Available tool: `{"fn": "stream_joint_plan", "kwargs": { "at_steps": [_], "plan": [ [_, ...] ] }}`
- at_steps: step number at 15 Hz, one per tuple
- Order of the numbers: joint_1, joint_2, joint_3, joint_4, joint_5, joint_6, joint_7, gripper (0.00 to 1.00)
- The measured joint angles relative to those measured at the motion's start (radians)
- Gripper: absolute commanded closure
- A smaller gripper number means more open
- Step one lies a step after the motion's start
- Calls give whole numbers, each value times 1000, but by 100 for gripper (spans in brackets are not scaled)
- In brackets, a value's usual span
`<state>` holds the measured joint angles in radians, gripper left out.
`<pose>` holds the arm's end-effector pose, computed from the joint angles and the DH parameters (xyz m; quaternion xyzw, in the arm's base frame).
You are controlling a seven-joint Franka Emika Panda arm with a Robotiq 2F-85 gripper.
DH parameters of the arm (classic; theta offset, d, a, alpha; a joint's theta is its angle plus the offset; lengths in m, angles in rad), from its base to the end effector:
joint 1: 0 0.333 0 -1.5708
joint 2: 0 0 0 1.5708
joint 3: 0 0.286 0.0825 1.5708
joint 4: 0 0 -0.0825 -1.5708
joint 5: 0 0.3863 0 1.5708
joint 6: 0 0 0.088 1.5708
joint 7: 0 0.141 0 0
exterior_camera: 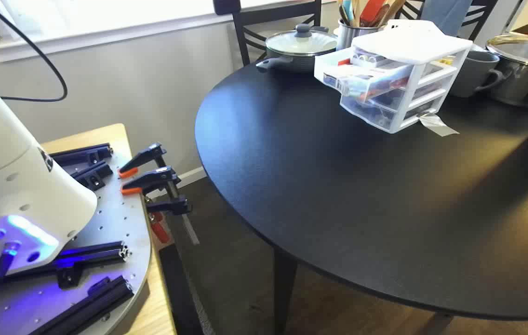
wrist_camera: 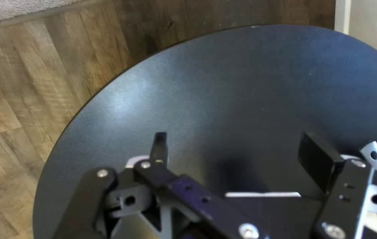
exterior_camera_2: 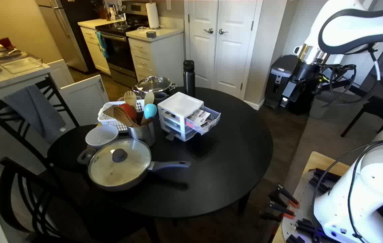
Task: Close the drawer completely
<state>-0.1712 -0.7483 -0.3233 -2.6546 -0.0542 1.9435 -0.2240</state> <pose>0.3153 -0.1599 0.3998 -0.9929 0.0845 -0.0322 0.0774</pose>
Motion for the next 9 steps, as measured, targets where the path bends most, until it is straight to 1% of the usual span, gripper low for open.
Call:
{"fn": "stream_joint_plan", "kwargs": {
  "at_steps": [6,7,9],
  "plan": [
    [0,0,0,0,0,0,0,0],
    [-4,1,10,0,13,0,48,0],
    [-9,4,61,0,50,30,178,0]
  ]
}}
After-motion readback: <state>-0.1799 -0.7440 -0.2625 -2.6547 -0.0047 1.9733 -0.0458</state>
